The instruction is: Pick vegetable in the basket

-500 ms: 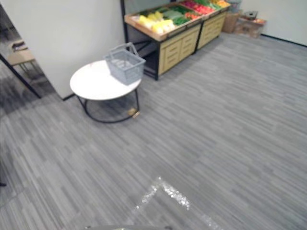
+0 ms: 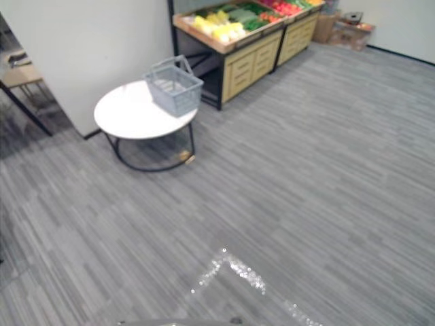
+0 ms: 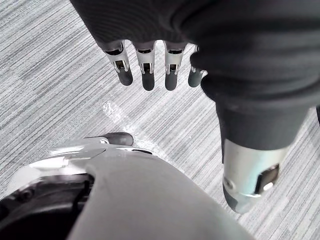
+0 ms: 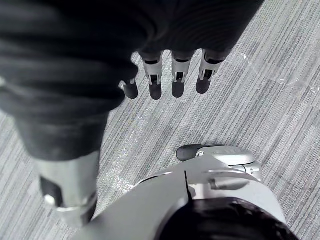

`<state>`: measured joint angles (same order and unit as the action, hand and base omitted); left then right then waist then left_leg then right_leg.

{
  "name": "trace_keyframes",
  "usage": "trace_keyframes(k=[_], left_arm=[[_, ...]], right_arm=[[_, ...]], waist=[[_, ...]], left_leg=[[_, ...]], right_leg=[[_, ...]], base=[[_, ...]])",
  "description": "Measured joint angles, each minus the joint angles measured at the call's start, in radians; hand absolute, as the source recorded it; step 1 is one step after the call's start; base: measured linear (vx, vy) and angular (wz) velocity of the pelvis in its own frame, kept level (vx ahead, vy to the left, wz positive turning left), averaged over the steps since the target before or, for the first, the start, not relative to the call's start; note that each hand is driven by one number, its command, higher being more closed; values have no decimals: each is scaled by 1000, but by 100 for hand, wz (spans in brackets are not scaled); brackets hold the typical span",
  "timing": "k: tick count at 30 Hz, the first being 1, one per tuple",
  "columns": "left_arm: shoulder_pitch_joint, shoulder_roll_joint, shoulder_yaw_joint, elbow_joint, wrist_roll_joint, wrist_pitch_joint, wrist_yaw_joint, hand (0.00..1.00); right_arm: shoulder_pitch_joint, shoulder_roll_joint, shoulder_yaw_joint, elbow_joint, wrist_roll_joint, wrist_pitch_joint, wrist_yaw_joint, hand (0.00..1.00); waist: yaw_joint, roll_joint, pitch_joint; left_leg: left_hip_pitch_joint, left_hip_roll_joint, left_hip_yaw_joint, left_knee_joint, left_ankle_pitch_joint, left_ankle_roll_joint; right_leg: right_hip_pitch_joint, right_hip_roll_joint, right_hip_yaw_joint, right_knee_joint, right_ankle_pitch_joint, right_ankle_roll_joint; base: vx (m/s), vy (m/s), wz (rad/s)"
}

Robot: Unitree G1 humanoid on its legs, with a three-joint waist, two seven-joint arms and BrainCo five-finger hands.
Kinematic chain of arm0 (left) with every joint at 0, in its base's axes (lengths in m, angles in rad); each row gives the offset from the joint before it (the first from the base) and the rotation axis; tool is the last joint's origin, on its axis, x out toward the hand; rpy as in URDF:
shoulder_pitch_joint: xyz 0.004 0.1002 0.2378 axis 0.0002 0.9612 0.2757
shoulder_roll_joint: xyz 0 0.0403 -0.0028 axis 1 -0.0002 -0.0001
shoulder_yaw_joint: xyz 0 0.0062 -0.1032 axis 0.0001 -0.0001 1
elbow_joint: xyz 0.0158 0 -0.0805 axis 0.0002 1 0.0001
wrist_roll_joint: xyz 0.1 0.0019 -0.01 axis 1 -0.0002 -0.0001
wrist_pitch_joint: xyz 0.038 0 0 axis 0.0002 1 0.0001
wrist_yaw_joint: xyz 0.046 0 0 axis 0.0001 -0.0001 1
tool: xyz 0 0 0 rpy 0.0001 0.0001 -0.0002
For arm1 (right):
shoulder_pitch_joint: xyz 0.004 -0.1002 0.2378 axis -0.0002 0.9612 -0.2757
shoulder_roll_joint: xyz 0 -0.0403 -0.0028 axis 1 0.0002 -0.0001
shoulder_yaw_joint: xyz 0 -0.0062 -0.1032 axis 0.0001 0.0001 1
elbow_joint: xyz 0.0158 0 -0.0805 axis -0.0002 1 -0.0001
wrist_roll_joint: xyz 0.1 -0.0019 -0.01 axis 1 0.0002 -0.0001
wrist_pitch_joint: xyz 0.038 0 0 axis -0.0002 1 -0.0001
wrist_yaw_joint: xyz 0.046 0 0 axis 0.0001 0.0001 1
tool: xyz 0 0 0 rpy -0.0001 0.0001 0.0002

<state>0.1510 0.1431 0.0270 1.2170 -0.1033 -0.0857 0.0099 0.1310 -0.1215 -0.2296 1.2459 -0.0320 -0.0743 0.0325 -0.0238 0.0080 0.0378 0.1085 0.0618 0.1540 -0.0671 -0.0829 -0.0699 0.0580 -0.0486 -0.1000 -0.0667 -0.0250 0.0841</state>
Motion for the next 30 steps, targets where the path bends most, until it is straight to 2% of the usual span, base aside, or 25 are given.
trace_keyframes(k=[24,30], left_arm=[[-1,-6,20,10,1,-1,26,0],[0,-8,17,6,2,-25,50,0]], right_arm=[[1,0,-2,1,13,-3,-1,0],[1,4,-20,0,14,-15,-9,0]], waist=[[0,0,-1],[0,-1,-1]], left_leg=[[16,5,41,-17,-3,-4],[15,2,32,-17,-3,-4]], right_leg=[[-1,8,24,-9,4,4],[-1,6,21,-7,4,5]], base=[[2,-9,-4],[-40,-14,2]])
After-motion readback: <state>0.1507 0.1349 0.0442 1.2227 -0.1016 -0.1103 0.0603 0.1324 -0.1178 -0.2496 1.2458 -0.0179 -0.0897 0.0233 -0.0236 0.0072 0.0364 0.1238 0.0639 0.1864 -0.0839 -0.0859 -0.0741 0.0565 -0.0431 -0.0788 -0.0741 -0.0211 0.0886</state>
